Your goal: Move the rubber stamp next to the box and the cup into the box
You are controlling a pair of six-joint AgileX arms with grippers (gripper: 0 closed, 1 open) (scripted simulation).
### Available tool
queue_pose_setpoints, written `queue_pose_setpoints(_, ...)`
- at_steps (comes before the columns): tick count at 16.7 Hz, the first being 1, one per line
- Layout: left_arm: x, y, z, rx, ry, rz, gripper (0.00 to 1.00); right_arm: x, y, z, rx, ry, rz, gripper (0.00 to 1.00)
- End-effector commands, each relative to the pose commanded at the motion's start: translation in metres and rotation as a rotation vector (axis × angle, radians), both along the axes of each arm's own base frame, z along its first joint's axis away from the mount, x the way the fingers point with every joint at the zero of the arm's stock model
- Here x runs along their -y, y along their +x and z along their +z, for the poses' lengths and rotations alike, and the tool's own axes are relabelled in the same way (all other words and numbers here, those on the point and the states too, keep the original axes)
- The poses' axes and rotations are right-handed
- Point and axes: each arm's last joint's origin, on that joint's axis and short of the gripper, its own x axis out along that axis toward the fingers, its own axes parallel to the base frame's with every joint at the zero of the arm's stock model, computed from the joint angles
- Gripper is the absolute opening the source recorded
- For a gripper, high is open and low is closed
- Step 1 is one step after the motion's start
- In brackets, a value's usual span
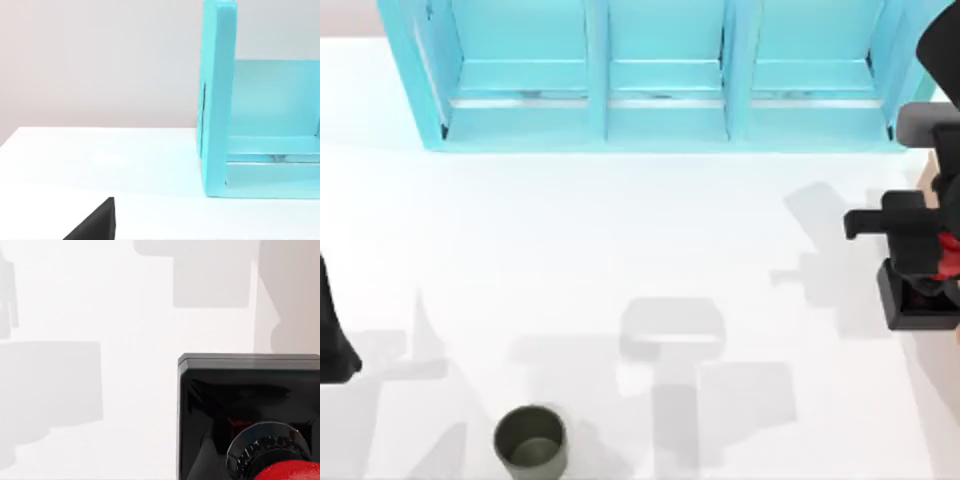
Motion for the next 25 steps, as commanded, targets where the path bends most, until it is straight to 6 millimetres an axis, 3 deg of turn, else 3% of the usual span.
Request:
queue_pose_setpoints(3,0.0,0.0,0.0,0.0,0.0,0.0,1.0,-0.001,0.0,-0.004,-0.003,-0.001,0.003,0.0)
queue_pose_setpoints(13,0.0,0.0,0.0,0.0,0.0,0.0,1.0,-0.001,0.009,-0.063,0.002,0.002,0.001,0.0)
queue_pose_setpoints(17,0.0,0.0,0.0,0.0,0.0,0.0,1.0,-0.001,0.009,-0.064,0.0,0.0,0.0,0.0)
queue_pose_setpoints(25,0.0,0.0,0.0,0.0,0.0,0.0,1.0,-0.001,0.009,-0.064,0.0,0.0,0.0,0.6)
